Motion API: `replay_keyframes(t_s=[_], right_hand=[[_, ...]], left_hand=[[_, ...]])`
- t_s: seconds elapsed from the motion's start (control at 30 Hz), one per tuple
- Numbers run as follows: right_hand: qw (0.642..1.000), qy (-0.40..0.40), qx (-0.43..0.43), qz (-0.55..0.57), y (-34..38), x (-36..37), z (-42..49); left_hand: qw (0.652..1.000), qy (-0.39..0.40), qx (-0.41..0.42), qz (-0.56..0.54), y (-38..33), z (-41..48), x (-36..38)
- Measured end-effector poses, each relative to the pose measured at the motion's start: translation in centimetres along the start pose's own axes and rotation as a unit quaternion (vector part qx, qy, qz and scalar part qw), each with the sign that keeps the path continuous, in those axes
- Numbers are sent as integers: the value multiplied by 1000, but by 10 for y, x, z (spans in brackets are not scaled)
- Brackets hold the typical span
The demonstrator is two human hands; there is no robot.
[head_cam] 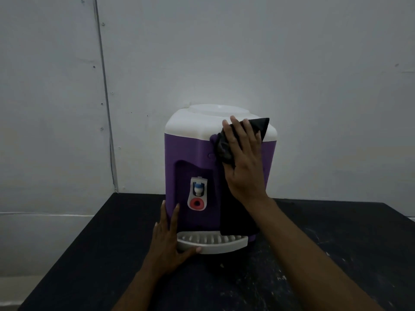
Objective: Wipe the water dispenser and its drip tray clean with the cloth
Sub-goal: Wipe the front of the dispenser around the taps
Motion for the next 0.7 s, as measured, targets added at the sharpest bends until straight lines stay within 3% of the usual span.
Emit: replay_keyframes(t_s=[0.23,0.53,0.7], right_hand=[[983,-13,-112,-144,19,35,17],[936,79,-243,-244,31,49,25],[948,56,-210,-231,19,30,27]], left_hand=[[999,-14,15,-46,1,1,3],[999,-31,20,-29,-1,-2,4],[999,-29,26,-4,0,-2,3]])
Point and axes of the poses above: each hand's wrist, its own z-axis towards the middle knuckle, its own x-axis out of the palm, y = z × x, the point moved 2 cm from there along z, towards the middle knuckle, and after that the axes turned 5 degrees about -y, right-handed, at the moved point
